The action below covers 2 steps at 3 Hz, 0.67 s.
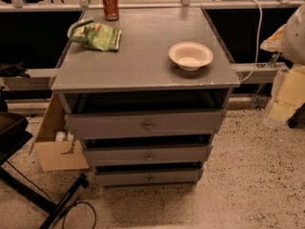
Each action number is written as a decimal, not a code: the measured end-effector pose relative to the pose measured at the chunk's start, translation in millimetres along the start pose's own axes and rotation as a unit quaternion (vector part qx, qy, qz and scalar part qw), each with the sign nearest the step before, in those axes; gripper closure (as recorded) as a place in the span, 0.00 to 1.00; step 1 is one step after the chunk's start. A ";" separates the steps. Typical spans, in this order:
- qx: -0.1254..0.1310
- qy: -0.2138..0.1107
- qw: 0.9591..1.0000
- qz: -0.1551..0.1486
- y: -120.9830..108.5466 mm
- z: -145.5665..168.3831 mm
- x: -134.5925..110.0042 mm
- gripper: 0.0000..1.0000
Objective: Open bottom drawer
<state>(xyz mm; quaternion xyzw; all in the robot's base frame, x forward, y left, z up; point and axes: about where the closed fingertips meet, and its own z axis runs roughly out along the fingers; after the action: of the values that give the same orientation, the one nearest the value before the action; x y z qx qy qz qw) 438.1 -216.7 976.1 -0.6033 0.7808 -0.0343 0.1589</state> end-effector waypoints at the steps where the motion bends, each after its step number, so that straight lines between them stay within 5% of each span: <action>1: 0.000 0.000 1.000 0.000 0.0 0.1 0.0 0.00; 2: -0.009 0.000 1.000 -0.002 19.2 46.8 -1.0 0.00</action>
Offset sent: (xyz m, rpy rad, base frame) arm -0.0044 0.0219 -0.1133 -0.0073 0.0599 -0.0066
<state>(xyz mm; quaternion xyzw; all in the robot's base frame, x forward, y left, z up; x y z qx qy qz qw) 434.0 -204.0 927.3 -0.6060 0.7801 -0.0277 0.1529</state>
